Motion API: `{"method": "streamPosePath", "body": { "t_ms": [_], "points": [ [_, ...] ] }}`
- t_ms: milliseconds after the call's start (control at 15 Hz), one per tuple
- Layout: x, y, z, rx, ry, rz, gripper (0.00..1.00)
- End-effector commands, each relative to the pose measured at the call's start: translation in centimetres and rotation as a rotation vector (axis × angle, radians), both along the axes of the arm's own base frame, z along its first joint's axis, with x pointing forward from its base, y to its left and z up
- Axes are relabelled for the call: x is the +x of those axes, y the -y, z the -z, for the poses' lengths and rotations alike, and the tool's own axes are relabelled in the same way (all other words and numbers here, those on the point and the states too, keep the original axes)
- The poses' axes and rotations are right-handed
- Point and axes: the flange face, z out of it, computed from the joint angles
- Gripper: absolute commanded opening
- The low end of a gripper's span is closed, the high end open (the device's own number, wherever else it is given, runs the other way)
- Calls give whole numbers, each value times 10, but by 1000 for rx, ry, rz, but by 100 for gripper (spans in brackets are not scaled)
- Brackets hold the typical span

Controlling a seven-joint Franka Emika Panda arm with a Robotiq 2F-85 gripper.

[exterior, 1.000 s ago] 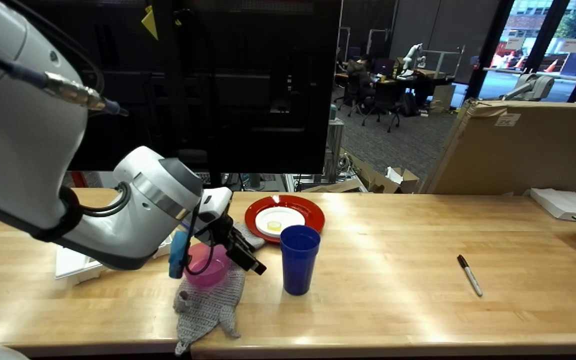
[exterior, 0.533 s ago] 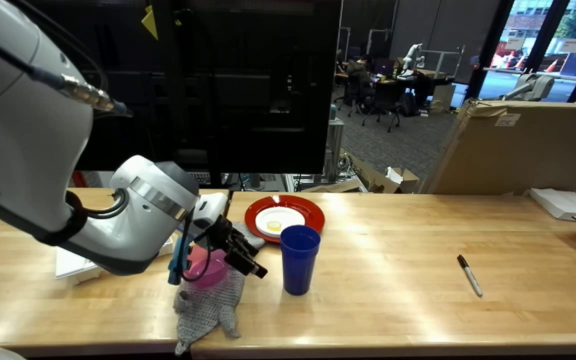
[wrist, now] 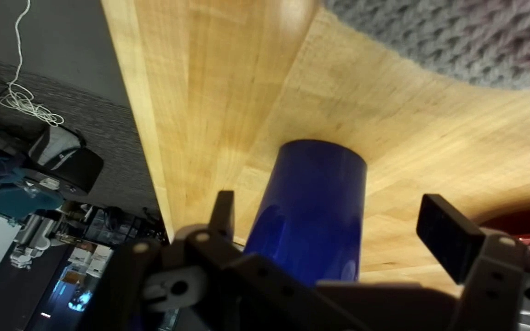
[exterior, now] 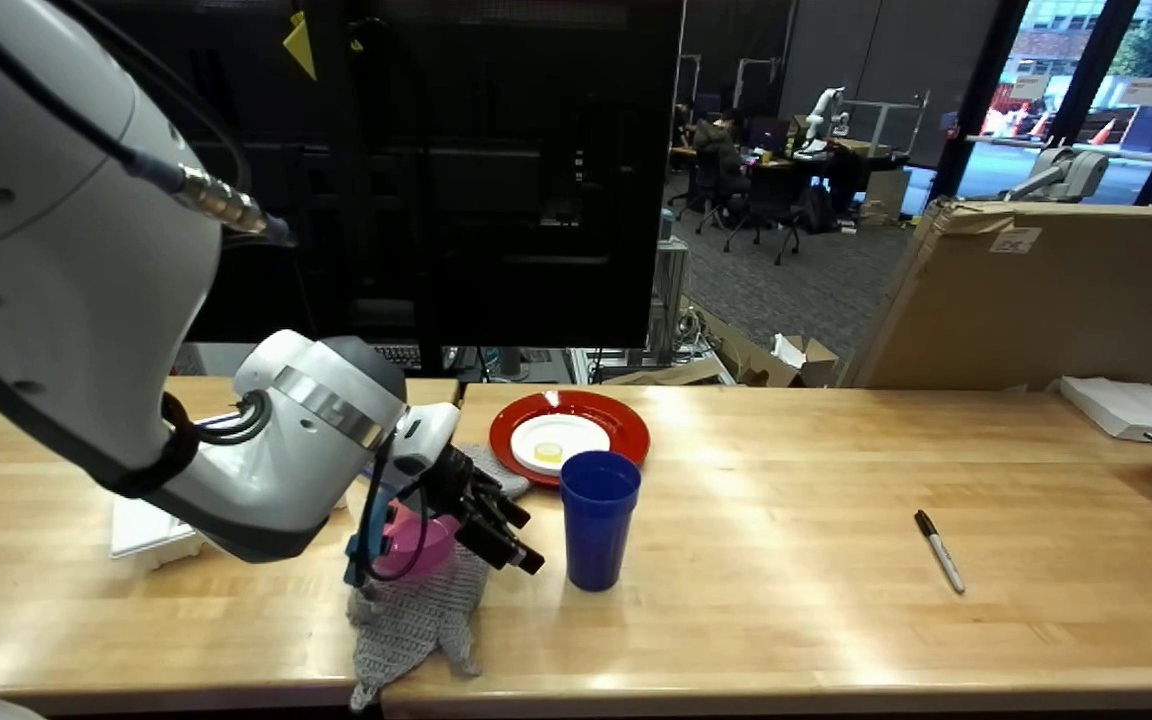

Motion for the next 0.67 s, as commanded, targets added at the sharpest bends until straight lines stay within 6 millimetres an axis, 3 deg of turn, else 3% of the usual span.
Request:
{"method": "streamPosePath", "body": {
  "t_ms": [0, 600],
  "points": [
    [2, 3, 4, 12, 34, -3, 100],
    [4, 13, 13, -1, 161, 25, 100]
  ]
}}
